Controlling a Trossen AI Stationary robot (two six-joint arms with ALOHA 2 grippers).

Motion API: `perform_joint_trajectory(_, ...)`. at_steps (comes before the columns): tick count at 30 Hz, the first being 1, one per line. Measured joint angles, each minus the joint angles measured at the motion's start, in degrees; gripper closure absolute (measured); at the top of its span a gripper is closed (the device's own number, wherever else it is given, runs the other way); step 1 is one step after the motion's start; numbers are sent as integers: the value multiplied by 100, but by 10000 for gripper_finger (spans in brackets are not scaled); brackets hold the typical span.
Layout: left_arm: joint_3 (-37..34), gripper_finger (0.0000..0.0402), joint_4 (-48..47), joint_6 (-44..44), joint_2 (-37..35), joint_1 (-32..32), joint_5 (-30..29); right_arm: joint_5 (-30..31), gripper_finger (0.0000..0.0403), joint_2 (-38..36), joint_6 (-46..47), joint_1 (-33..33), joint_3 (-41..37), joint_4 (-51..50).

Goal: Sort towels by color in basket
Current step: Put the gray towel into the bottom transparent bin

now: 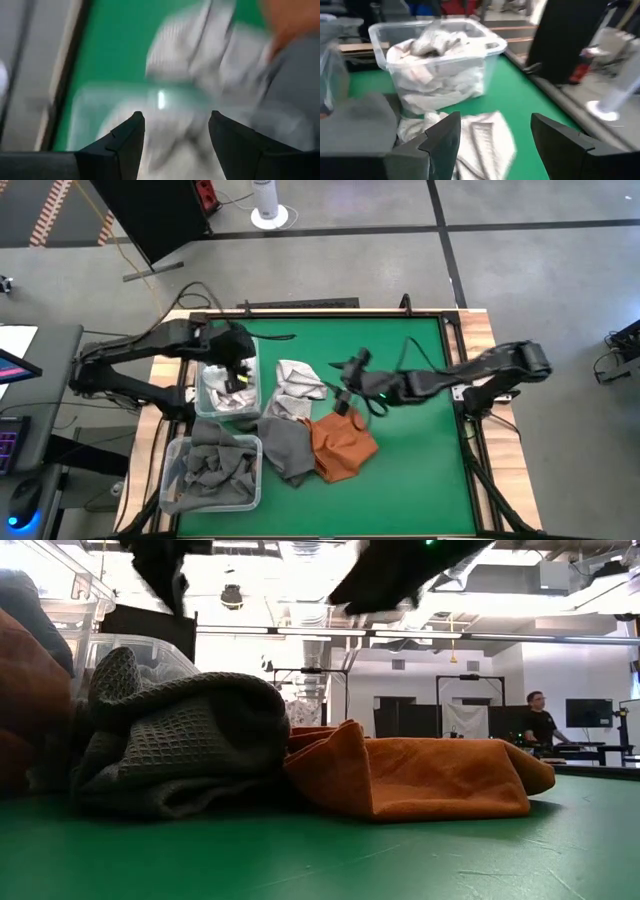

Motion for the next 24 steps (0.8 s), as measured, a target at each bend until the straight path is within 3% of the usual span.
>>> perform_joint_trajectory(4,-139,191,1119,80,-332,-504,-310,-1177,133,979,2,-576,60,777)
perform_joint_trajectory(7,-216,191,1258,103,-452,-701,-361,-2109,133,1486,146,-759,321,587)
perform_joint_trajectory(10,-365,191,1119,11,-581,-937,-367,-2801,133,1730,196,-475,585,362)
perform_joint_trajectory(13,-576,191,1176,7,-721,-1112,-393,-2906,133,1968,-13,90,820,286)
perform_joint_trajectory(17,-705,191,1349,-15,-756,-1132,-851,-2917,133,2251,-260,677,1348,80)
perform_joint_trajectory(24,-756,191,1695,-283,-756,-1137,-967,-2451,133,3041,-198,1046,2412,-1152)
